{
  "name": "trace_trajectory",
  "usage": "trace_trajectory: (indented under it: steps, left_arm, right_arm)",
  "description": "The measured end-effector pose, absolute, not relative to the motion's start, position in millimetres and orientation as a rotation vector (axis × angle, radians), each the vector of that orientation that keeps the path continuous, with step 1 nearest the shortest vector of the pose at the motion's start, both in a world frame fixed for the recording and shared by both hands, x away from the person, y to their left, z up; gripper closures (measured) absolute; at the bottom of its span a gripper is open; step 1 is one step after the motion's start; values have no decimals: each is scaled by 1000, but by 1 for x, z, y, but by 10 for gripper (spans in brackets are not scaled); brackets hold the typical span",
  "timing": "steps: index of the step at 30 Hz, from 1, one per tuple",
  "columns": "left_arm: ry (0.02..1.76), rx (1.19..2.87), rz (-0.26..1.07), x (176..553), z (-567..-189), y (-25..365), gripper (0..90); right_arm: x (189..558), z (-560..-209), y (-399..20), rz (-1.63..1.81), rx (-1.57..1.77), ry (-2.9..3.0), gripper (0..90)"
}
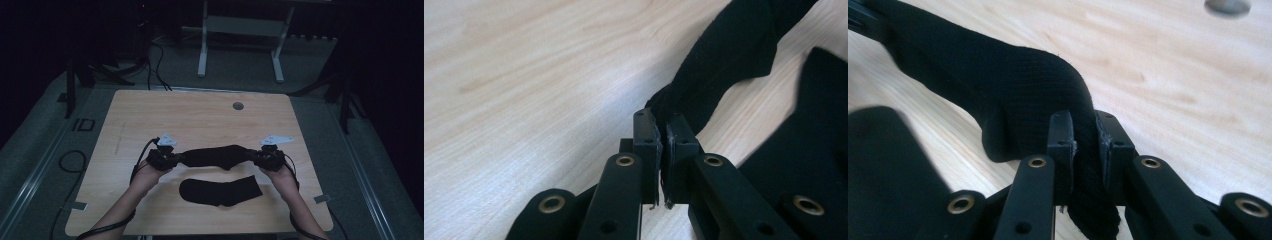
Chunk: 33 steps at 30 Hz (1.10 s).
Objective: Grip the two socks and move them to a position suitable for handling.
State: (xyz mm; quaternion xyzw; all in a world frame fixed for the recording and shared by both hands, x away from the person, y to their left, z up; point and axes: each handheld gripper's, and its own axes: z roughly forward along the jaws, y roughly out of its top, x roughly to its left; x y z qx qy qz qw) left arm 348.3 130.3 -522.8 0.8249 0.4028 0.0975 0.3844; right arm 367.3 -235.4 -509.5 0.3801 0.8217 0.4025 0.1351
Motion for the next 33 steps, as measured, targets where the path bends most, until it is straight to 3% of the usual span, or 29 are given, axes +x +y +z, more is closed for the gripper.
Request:
trace_trajectory:
  steps: [5, 8, 15, 18, 19, 22, 25, 28, 33]
  left_arm:
    - [1050, 2132, 239, 356, -532, 127, 860]
    - [1061, 2156, 224, 361, -536, 128, 849]
    - [1092, 2180, 222, 362, -541, 131, 681]
    - [1104, 2150, 258, 359, -539, 132, 680]
    - [1107, 2155, 277, 359, -538, 134, 668]
    - [1107, 2119, 335, 356, -531, 135, 674]
    - [1055, 2095, 329, 353, -523, 131, 817]
    - [1001, 2162, 289, 352, -529, 115, 885]
    - [1026, 2234, 261, 357, -549, 101, 889]
  right_arm:
    - [378, -530, -234, 1097, 1136, 2403, 767]
    - [377, -537, -232, 1078, 1130, 2428, 677]
    - [367, -545, -237, 1021, 1138, 2497, 514]
    - [364, -539, -245, 1033, 1173, 2461, 500]
    - [364, -537, -249, 1039, 1182, 2444, 512]
    - [364, -530, -258, 1022, 1200, 2385, 742]
    - [361, -529, -257, 1051, 1213, 2396, 883]
    - [359, -535, -248, 1048, 1187, 2444, 896]
    - [361, -547, -237, 965, 1175, 2482, 894]
